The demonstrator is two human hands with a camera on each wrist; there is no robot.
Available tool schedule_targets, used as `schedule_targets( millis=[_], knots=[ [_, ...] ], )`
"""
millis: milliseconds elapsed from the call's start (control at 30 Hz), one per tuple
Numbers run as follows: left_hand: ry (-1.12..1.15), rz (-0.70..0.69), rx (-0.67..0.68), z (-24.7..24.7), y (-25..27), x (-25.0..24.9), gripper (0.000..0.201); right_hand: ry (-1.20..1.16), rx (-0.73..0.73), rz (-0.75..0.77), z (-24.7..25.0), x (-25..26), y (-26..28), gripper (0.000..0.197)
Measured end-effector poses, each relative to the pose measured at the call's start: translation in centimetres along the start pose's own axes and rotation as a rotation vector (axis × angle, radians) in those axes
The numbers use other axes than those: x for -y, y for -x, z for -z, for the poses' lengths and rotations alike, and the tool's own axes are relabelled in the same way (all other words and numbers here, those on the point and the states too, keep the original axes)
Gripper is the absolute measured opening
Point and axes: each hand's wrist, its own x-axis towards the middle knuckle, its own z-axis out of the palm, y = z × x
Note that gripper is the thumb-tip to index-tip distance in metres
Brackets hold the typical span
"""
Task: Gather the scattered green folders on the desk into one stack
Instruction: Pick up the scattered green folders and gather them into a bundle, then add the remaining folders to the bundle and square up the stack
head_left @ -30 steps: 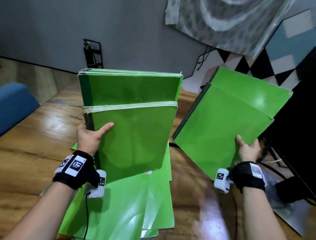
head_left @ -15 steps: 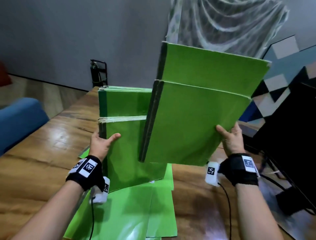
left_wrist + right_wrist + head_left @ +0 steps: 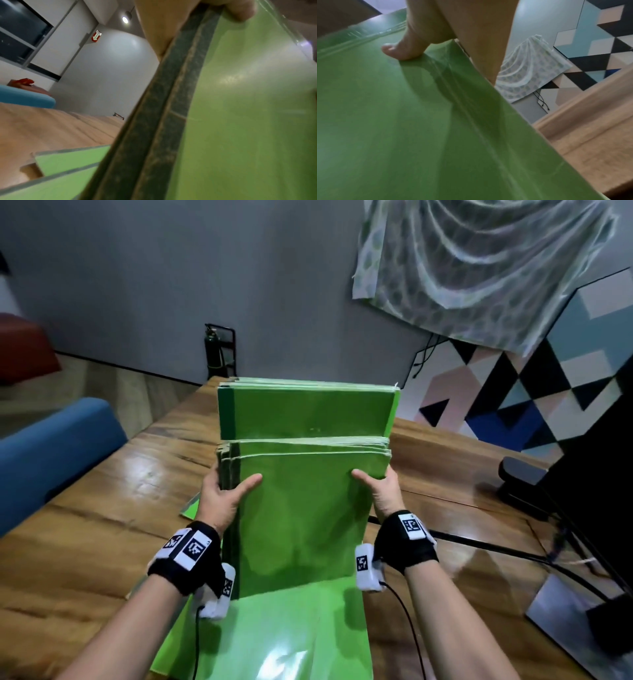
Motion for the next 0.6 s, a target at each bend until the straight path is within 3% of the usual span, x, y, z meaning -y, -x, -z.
schedule_targets(
  millis=[133, 267, 367, 467, 533, 600],
  knots=[
    [0.025, -0.058, 0.007, -0.6, -0.4, -1.1, 0.069, -0.030, -0.023, 0.137, 0.5, 1.0, 0.0, 0.060],
    [0.026, -0.208, 0.073, -0.6, -0.7, -1.8, 0.081, -0.042, -0.039, 0.160, 1.4, 0.2, 0.2, 0.066],
    [-0.019, -0.096, 0.098, -1.6, -0.4, -0.2, 0.059, -0.038, -0.090, 0.050, 1.9, -2.3, 1.2, 0.082],
    [-0.006, -0.031, 0.074, -2.3, -0.9, 0.9, 0.074, -0.074, -0.167, 0.000, 2.3, -3.3, 2.0, 0.058],
    [0.006, -0.027, 0.134, -3.2, -1.6, 0.7, 0.087, -0.132, -0.235, 0.007, 2.9, -2.7, 2.7, 0.065],
    [-0.033, -0.050, 0.203, -4.6, -2.5, 0.4, 0.073, -0.156, -0.314, 0.041, 4.2, -1.7, 3.0, 0.080]
  ],
)
